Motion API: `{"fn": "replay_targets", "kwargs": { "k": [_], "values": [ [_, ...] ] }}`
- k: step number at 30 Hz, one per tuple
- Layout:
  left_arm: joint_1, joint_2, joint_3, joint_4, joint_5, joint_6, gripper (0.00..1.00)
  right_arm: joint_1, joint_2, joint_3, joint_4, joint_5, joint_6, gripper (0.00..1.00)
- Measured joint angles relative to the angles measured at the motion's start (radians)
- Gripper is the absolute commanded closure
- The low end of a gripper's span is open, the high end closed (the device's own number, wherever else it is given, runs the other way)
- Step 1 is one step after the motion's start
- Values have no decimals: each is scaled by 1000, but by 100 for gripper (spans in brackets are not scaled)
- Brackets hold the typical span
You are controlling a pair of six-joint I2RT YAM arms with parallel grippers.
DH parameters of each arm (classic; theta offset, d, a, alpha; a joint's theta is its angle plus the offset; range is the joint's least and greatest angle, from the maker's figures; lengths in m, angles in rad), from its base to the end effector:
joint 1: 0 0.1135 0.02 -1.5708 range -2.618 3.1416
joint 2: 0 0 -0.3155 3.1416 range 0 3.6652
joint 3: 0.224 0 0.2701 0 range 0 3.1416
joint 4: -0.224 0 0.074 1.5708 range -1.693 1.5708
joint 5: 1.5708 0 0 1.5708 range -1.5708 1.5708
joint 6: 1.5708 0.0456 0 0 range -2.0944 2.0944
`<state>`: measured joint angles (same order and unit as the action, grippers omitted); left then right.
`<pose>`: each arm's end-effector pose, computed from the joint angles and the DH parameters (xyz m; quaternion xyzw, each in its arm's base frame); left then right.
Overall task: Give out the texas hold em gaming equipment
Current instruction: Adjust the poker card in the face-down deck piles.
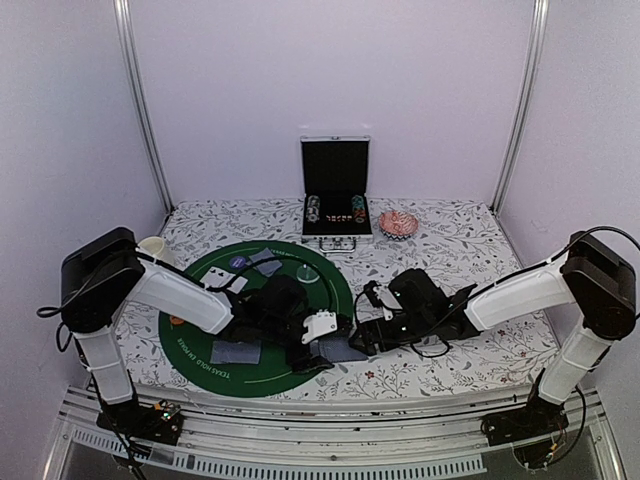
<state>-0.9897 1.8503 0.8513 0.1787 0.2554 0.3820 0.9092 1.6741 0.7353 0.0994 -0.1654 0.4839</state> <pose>0.1993 -0.3244 0.1414 0.6206 0.6846 -0.2218 0.3114 0.2005 0.2697 0.1617 -0.2253 0.9035 0.2878 0.2239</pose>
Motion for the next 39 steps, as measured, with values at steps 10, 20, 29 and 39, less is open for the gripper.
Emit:
{"fn": "replay_targets", "kwargs": {
  "k": [10,20,29,39],
  "values": [
    [0,11,21,-30,18,1,29,-15,-4,-4,0,-6,14,15],
    [0,10,17,-11,31,6,42,-43,-10,-19,21,-40,34,15],
    [0,-23,-51,81,23,7,45,-92,-17,-65,101,-160,54,18],
    [0,-52,-110,141,5,9,45,-112,13,-89,167,-244,78,44]
  ]
}}
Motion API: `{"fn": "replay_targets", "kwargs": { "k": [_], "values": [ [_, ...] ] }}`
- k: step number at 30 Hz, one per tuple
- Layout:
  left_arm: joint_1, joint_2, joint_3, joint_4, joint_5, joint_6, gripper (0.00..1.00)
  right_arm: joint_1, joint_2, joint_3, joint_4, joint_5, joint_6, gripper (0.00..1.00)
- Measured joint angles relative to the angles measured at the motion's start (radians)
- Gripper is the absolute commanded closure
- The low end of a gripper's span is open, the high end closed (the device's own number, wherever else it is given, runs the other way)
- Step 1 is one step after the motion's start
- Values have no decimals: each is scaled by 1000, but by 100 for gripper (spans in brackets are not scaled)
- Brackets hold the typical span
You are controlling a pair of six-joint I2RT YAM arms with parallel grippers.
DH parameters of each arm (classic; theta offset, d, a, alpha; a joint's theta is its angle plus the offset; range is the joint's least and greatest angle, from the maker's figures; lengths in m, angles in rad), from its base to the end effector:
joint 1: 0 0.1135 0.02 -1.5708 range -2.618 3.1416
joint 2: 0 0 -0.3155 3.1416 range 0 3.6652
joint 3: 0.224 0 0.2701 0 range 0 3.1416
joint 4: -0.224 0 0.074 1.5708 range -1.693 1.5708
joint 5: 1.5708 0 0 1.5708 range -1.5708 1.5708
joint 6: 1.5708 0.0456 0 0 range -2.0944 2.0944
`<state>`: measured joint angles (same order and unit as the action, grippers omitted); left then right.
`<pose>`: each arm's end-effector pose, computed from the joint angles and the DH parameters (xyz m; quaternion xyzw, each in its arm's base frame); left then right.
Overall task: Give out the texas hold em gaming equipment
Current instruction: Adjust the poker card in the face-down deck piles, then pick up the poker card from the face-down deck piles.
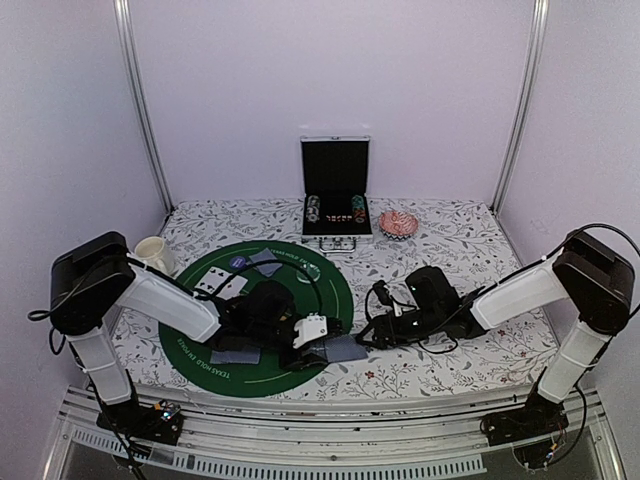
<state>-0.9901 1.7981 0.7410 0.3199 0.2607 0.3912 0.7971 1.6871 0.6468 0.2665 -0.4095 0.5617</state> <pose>0.1878 -0.3076 0.1416 0.6181 0.6653 -0.2320 0.3485 0.2137 0.2448 0.1491 -0.1843 0.8869 0.3845 0.1778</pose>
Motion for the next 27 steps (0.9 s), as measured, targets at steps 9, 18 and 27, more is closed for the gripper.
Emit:
{"fn": "replay_targets", "kwargs": {
  "k": [9,18,27],
  "values": [
    [0,-6,-21,28,-7,2,45,0,67,13,56,-55,7,87],
    [0,-7,-25,35,-9,2,45,-8,54,3,57,-73,18,97],
    [0,-6,-25,35,-11,6,45,-47,-56,-60,53,-80,23,98]
  ]
}}
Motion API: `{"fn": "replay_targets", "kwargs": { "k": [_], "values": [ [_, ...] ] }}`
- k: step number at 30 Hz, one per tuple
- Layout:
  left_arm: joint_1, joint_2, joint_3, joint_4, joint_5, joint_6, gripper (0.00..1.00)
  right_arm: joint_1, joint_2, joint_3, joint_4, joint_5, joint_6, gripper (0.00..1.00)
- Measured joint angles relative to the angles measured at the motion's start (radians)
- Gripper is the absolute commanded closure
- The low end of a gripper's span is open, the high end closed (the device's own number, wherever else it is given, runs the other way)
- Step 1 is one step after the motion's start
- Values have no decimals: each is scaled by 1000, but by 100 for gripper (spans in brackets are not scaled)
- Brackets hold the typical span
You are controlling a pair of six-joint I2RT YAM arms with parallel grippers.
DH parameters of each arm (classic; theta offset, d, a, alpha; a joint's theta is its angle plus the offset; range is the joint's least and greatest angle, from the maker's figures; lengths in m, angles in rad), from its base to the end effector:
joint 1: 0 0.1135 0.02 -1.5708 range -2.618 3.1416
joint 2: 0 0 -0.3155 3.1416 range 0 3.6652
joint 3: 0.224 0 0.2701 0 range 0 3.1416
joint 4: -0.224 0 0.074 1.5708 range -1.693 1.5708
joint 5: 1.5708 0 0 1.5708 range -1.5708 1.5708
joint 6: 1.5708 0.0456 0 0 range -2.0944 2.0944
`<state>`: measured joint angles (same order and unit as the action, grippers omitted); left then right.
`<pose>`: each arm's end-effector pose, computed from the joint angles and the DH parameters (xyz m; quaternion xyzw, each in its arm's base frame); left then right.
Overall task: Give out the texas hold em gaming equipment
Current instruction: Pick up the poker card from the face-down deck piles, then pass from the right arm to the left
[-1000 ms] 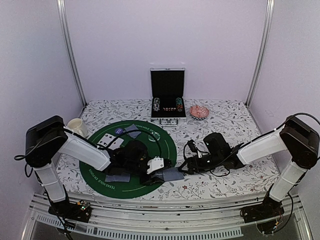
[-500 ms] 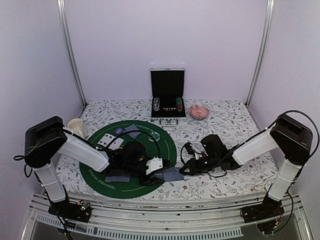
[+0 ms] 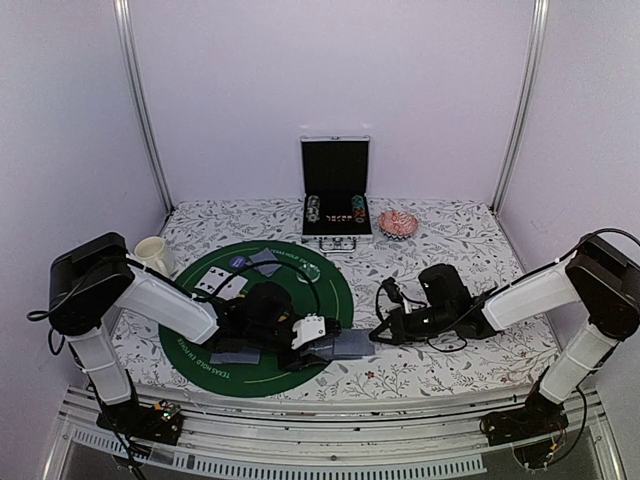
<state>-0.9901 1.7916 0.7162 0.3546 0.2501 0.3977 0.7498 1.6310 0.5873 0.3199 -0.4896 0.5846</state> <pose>0.1858 -0.3037 0.1402 0.6176 0.6620 -0.2281 0.3581 0.2115 0.2262 0.1553 -0.1722 0.8732 0.4203 0.1765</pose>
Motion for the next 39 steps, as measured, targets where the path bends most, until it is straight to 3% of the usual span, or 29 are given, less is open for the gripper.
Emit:
{"fn": "replay_targets", "kwargs": {
  "k": [7,22,23,24,35,37,39],
  "values": [
    [0,0,0,-13,2,7,39,-12,-93,-5,-28,-2,-8,98],
    [0,-18,23,-96,5,13,15,-31,-222,1,-150,19,-69,98],
    [0,-31,23,-105,5,13,5,-32,-228,6,-163,19,-77,98],
    [0,-47,23,-111,5,12,2,-32,-233,13,-171,19,-83,98],
    [0,-278,23,-132,77,-38,3,-33,-343,98,-229,-19,-185,98],
    [5,-319,23,-123,111,-78,9,-33,-353,109,-225,-40,-204,98],
    [13,-352,24,-101,151,-138,23,-33,-360,110,-212,-66,-215,98]
  ]
}}
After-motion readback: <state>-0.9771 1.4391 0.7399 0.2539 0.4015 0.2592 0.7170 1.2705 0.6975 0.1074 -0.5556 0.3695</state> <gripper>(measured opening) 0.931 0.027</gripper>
